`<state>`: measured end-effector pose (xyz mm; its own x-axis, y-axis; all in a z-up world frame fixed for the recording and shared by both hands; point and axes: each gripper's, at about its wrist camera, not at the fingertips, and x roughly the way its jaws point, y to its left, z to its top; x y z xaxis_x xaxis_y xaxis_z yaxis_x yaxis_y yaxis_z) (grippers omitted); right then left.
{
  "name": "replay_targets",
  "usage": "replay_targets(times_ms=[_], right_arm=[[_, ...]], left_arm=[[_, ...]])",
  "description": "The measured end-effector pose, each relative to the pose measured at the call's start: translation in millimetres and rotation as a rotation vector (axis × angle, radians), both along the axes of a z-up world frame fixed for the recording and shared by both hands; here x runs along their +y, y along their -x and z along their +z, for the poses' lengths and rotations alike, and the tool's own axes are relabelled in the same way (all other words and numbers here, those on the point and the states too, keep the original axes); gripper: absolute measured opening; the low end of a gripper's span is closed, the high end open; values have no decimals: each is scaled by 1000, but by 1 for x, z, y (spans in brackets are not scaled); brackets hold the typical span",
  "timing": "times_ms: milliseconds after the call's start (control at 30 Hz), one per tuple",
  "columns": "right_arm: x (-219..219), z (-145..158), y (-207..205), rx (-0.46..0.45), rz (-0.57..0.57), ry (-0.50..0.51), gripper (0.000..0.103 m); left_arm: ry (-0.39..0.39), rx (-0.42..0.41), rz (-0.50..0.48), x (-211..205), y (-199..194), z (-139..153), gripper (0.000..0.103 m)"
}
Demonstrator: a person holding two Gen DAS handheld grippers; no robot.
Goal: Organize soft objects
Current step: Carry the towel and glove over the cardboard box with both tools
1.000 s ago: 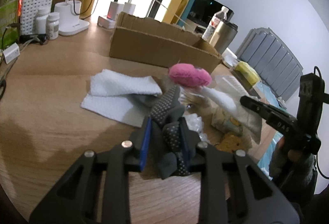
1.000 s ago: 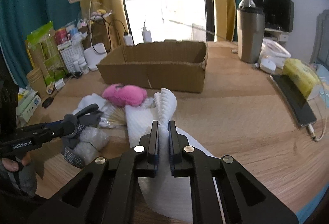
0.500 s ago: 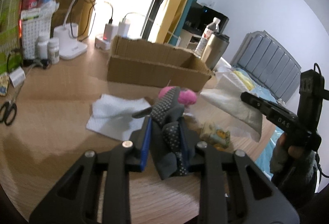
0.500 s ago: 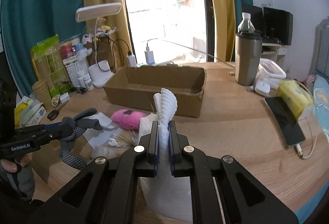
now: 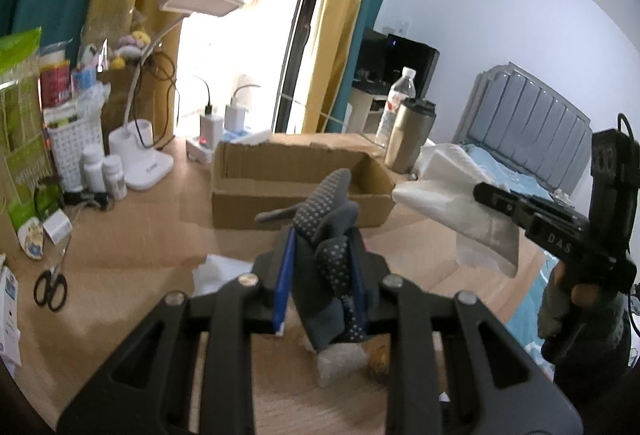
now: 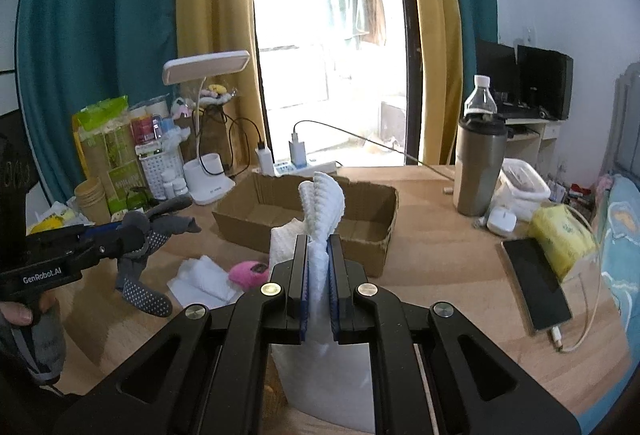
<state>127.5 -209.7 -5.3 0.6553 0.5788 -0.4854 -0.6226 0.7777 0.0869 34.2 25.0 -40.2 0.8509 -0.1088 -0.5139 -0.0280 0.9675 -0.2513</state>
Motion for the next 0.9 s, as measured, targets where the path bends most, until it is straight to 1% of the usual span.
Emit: replay_targets(times_ms=[300,600,900], right_arm=[[0,8,-17,-20,7,-15,9],[5,12,-42,-29,12,-23,9],[15,11,-74,-28,24,-14,9]], left_arm=[[-52,-20,10,-2,-17,22,26],[-93,-39,12,0,-43,35,26],[-100,-33,-1,2,-76,40,26]])
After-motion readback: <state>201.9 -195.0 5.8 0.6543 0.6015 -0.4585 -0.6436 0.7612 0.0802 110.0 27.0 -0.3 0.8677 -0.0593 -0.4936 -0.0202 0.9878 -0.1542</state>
